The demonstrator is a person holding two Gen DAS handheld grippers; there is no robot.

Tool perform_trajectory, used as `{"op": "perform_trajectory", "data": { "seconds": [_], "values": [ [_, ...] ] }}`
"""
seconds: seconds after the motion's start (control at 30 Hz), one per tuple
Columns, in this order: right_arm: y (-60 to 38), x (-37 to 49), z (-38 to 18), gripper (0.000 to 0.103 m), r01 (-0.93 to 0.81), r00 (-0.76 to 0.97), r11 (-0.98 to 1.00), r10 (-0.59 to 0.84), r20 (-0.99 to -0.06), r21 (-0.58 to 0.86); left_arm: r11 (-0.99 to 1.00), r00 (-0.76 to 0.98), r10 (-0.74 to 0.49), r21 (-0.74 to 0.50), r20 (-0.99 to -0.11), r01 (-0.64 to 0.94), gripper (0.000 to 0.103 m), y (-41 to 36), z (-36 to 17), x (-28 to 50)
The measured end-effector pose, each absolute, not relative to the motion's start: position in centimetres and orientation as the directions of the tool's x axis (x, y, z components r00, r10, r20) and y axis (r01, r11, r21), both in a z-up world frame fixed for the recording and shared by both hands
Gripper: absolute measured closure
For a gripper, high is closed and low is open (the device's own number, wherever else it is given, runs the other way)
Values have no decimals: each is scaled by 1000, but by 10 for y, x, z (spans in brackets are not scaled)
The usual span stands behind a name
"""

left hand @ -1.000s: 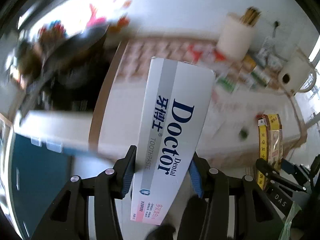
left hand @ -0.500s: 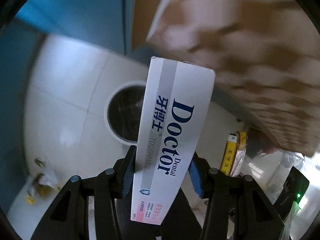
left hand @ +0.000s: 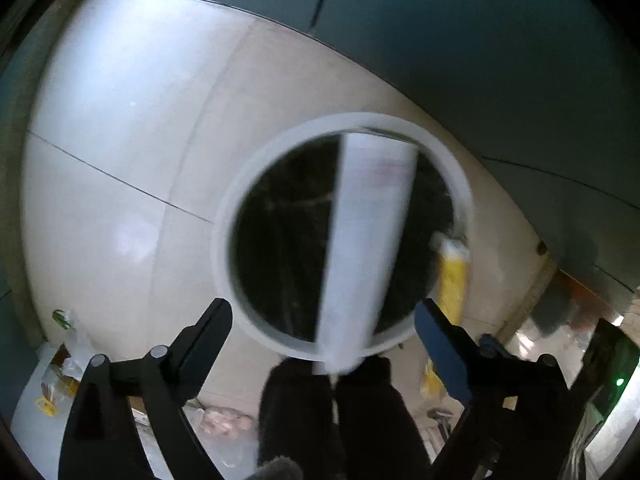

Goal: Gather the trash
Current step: 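Carry both boxes down over the white trash bin and open both tools, then raise both empty tools back toward the counter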

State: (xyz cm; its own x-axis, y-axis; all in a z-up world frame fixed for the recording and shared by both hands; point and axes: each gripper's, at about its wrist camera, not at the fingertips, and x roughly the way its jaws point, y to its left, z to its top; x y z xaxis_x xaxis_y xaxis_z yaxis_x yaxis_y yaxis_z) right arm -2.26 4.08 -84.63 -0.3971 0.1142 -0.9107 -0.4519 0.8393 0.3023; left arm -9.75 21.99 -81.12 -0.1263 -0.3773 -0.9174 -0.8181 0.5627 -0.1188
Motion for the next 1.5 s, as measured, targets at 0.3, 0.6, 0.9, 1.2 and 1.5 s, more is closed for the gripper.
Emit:
{"op": "perform_trajectory", "data": {
  "seconds": [0.3, 0.6, 0.9, 1.2, 1.5],
  "values": [
    [40, -17, -800, 2, -532, -280, 820, 64, -958, 210, 671, -174, -66, 86, -983, -737, 4, 211, -713, -105],
    [40, 9, -683, 2, -587, -168, 798, 42, -985, 135, 665, -153, 17, 125, -988, -736, 4, 194, -596, -115],
    [29, 12, -526, 2, -624, -104, 770, 85, -991, 131, 655, -90, 38, 93, -995, -750, 4, 170, -464, -129],
    [23, 0, -383, 2, -652, -89, 737, 161, -983, 180, 663, 16, 79, 40, -997, -747, 4, 146, -345, -134],
    [-4, 10, -279, 2, -569, -81, 763, 318, -945, 306, 695, 158, 210, 34, -965, -718, 4, 141, -254, -89]
  ]
}}
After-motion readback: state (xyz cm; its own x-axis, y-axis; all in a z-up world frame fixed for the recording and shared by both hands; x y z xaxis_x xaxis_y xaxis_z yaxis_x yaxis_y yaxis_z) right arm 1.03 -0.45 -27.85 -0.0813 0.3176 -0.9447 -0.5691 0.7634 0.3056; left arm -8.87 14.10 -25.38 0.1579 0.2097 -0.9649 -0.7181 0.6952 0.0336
